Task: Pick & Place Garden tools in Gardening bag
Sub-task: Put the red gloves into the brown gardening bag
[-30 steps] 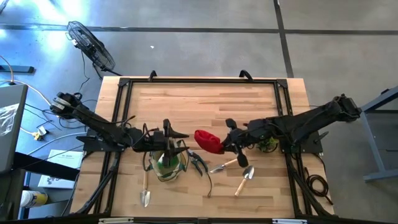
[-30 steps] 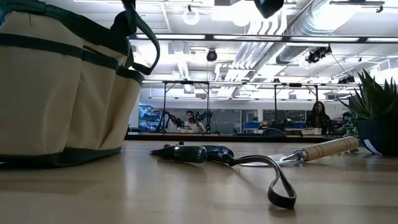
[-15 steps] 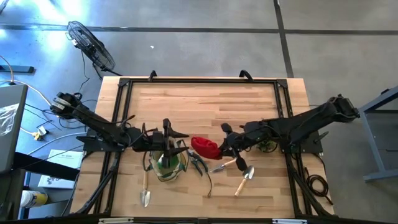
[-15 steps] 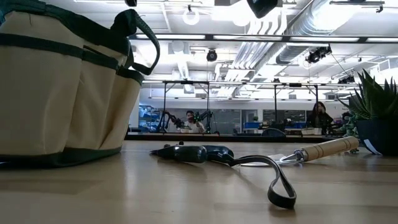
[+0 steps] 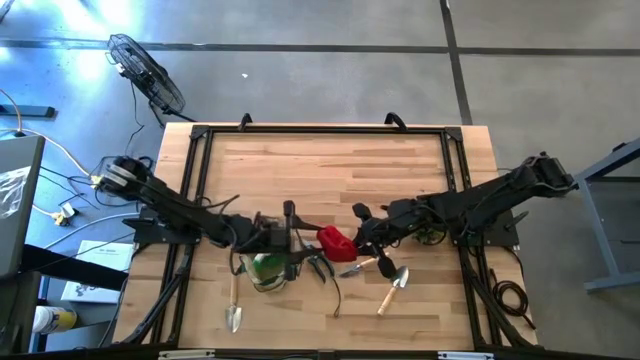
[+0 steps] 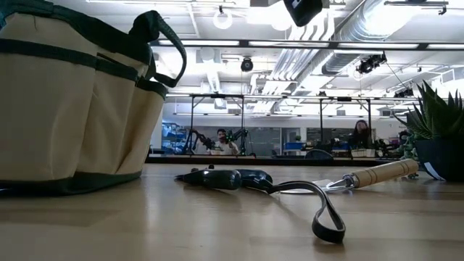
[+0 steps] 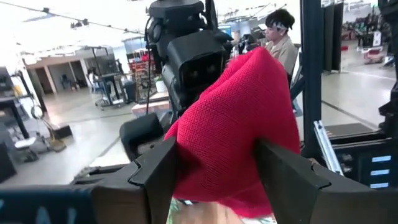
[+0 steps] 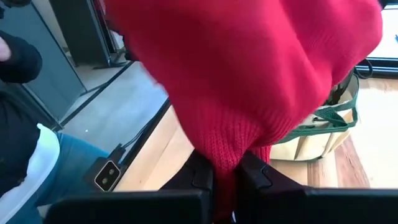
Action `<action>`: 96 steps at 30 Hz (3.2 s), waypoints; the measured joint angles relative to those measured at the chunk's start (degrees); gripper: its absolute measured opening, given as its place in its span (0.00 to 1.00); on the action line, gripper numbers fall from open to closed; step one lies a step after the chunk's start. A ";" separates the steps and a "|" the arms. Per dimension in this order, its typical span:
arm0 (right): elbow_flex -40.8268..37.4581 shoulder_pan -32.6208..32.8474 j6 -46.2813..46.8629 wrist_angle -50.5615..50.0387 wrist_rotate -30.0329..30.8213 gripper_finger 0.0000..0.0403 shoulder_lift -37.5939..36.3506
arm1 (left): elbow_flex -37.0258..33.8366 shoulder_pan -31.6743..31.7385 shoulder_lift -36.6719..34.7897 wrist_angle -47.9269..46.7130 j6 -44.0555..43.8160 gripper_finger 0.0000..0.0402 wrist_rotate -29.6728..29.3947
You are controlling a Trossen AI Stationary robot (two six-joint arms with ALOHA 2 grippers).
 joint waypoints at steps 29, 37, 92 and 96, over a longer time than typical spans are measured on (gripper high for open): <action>-0.02 0.00 1.29 -2.63 2.90 0.17 0.00 | 2.00 -0.04 1.32 -3.02 -0.73 0.07 -1.61; -0.02 0.32 3.17 -3.35 2.92 0.43 -0.31 | 2.00 -0.09 1.32 -3.46 -2.07 0.03 -1.75; 0.02 -3.37 0.46 -13.21 8.12 0.61 -3.98 | 8.51 -40.37 -2.04 -41.91 -38.05 0.02 -65.13; 0.02 -3.35 0.52 -13.27 8.07 0.61 -3.98 | 8.51 -40.19 -2.04 -45.06 -38.30 0.02 -65.17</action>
